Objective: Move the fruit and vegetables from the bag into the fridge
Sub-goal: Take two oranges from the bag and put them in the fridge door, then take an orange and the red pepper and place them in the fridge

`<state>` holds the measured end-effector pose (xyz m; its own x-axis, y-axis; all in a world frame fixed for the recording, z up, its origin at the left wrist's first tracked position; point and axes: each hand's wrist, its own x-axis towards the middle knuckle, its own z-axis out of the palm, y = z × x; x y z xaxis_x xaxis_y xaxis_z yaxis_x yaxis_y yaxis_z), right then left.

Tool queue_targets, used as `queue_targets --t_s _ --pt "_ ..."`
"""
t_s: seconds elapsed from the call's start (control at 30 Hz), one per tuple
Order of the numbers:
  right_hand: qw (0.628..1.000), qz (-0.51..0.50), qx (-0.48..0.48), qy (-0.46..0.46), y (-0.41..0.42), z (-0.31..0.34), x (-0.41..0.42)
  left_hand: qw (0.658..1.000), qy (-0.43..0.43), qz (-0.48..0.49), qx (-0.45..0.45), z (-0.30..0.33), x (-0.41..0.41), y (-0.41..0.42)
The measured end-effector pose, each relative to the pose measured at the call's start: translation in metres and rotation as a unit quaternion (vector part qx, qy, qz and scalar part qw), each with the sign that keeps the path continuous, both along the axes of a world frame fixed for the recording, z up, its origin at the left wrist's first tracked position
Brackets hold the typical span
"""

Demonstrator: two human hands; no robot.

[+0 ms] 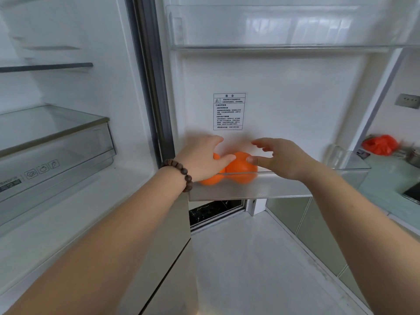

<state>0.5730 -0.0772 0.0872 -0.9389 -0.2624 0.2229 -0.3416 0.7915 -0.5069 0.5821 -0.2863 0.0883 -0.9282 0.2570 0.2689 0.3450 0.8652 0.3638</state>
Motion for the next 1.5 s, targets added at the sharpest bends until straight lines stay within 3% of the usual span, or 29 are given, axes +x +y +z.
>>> queue_targets --t_s 0.33,0.63,0.83,1.0,1.5 --pt "0.968 -0.171 -0.053 0.173 0.042 -0.030 0.070 0.984 0.156 -0.086 0.005 -0.022 0.039 0.074" --pt "0.905 -0.408 -0.020 0.117 0.155 -0.099 0.178 0.964 0.113 -0.239 0.001 -0.085 0.078 0.206" --pt "0.834 -0.550 -0.022 0.053 0.228 -0.148 0.284 0.932 0.050 -0.358 0.014 -0.134 0.135 0.304" --pt "0.751 -0.659 -0.028 0.022 0.283 -0.186 0.393 0.884 -0.004 -0.468 -0.006 -0.177 0.217 0.401" --pt "0.529 -0.846 -0.059 -0.016 0.407 -0.239 0.678 0.732 -0.042 -0.678 -0.048 -0.223 0.462 0.651"
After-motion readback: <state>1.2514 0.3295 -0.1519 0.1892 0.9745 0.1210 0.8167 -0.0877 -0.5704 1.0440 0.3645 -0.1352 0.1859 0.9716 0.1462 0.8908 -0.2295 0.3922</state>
